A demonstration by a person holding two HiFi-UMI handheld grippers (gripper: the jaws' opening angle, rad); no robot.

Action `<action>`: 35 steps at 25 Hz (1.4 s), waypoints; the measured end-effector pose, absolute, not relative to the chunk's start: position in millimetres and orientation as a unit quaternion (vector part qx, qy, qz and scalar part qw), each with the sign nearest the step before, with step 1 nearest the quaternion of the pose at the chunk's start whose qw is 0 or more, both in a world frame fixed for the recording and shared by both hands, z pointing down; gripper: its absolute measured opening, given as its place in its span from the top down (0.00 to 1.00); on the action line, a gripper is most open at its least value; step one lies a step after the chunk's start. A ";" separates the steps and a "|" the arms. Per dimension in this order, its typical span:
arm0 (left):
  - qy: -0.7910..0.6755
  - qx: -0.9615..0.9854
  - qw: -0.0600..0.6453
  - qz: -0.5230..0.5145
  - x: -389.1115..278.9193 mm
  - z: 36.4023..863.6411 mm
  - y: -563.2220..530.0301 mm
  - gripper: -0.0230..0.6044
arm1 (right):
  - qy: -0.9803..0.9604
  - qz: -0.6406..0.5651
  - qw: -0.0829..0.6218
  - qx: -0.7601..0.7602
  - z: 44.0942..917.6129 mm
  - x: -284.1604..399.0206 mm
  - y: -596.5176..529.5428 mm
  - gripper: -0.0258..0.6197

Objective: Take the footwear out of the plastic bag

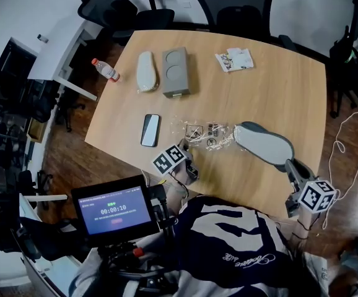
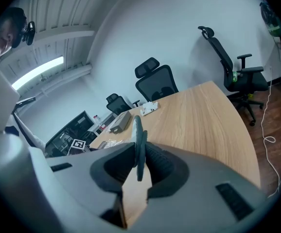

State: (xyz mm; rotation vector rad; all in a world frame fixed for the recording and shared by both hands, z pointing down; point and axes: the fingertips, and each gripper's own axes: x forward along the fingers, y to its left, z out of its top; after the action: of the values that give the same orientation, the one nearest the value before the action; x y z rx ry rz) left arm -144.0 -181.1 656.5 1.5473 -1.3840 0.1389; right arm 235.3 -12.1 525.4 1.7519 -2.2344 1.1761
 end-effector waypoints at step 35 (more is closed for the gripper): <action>-0.562 0.629 0.530 0.089 -98.6 674.1 -145.3 0.96 | -0.786 0.287 -0.222 0.501 353.5 214.6 -42.5 0.86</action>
State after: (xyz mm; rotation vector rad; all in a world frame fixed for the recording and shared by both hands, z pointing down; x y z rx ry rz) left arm -98.6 -145.3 674.1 1.5004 -1.3412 0.2134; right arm 214.6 -42.5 353.5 1.8459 -2.8919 1.0548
